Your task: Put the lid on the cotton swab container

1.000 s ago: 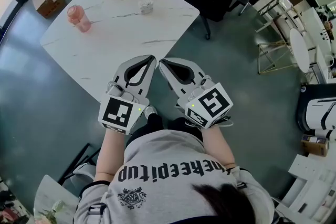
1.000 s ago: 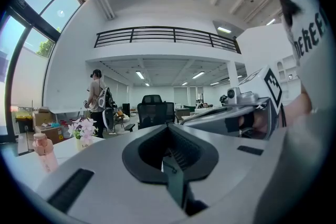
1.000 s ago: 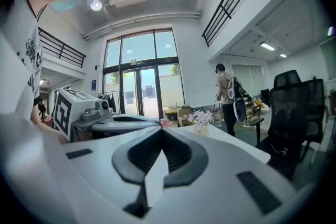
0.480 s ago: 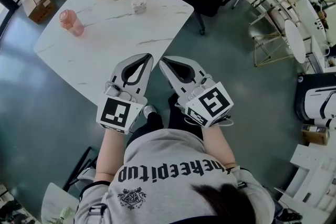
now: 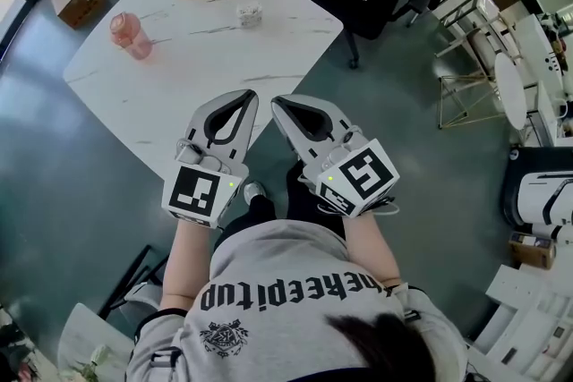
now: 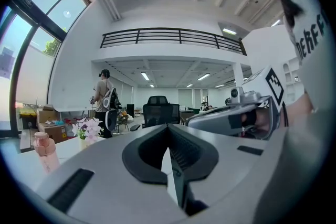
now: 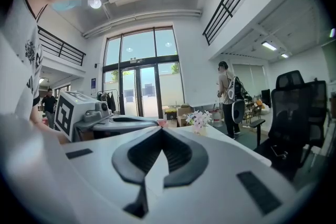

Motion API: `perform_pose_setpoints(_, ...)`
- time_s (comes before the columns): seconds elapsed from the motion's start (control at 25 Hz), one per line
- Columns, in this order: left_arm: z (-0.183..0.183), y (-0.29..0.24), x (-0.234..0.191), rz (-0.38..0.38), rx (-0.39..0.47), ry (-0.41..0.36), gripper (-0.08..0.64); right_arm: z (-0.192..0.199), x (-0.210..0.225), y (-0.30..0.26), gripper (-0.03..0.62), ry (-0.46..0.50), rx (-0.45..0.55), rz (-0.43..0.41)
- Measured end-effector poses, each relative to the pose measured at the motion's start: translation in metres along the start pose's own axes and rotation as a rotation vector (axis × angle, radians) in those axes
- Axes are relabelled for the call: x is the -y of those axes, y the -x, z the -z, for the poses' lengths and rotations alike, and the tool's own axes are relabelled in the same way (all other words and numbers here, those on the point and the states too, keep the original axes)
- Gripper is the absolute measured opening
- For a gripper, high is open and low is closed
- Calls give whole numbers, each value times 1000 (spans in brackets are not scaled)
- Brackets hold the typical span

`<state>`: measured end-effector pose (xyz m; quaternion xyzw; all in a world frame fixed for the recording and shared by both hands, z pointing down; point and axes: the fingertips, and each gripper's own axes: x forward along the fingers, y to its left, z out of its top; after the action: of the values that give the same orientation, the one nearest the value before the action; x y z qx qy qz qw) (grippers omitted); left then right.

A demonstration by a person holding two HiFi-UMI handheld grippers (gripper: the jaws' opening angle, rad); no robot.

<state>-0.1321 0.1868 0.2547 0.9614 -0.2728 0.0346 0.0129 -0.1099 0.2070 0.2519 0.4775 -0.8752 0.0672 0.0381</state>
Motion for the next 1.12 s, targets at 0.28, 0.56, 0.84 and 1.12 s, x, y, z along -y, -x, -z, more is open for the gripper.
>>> perform_pose_setpoints(0.28, -2, -21, -4, -21, -5, -15, 15, -5, 21, -7, 11, 1, 10, -35)
perform_pose_setpoints(0.56, -6, -46, -13, -69, -8, -10, 15, -10, 47, -16, 11, 4, 11, -77)
perform_pose_setpoints(0.84, -10, -76, -18, -107, -11, -14, 15, -15, 79, -21, 11, 1, 6, -118)
perform_pose_setpoints(1.12, -12, -95, -25, -160, -23, -12, 15, -18, 99, -30, 11, 1, 5, -173)
